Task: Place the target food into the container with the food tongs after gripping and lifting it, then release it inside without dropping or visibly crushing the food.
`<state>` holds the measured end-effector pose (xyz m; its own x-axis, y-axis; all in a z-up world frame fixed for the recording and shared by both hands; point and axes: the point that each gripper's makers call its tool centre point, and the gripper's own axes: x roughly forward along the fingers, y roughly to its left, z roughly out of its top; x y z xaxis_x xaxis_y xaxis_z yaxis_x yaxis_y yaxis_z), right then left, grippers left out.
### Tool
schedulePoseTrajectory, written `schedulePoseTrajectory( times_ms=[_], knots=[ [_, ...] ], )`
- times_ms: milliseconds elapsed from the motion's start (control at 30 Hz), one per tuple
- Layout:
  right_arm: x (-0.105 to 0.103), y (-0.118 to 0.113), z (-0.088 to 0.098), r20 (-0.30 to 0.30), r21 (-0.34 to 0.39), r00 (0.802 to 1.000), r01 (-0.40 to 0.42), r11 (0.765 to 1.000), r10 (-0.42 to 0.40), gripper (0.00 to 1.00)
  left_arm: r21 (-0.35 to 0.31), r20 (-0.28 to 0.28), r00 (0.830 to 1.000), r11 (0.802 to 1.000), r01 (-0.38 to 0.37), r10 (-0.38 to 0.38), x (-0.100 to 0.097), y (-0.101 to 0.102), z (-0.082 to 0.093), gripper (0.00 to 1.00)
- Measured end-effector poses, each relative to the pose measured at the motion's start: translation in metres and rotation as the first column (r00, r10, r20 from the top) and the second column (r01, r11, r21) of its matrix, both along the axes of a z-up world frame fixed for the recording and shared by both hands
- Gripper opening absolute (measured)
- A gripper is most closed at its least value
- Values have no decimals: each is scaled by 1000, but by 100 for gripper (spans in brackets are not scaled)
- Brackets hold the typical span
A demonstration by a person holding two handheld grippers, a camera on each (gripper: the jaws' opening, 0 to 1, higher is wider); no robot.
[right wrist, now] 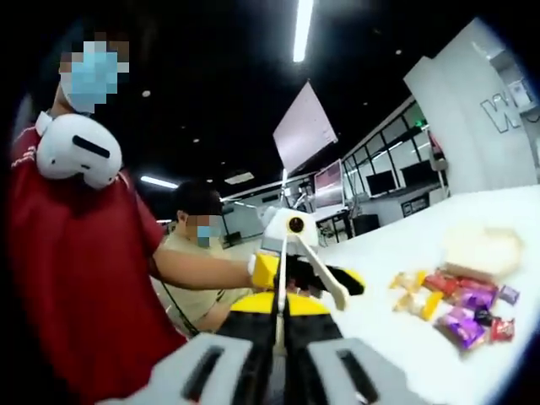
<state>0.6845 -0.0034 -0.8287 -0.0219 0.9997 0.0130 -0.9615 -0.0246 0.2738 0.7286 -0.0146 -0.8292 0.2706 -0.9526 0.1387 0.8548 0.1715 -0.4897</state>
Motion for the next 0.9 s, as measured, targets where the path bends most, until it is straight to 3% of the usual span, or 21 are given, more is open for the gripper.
schedulePoseTrajectory(
  times_ms=[100, 267, 467, 900],
  knots=[
    [0, 1, 1, -14, 7, 1000, -2, 1000, 2, 0, -3, 3, 1000, 1000, -1, 2, 0, 1, 1, 40],
    [-3, -1, 3, -90, 54, 996, -15, 998, 20, 0, 4, 23, 1000, 1000, 8, -8, -4, 0, 5, 37],
    [-2, -4, 7, -106, 69, 994, -17, 997, 25, 0, -6, 51, 998, 1000, 22, -21, -9, -3, 11, 31],
    [-5, -4, 8, -181, 82, 982, -31, 996, 46, 0, 5, 64, 998, 1000, 25, -26, -9, -5, 11, 30]
  ],
)
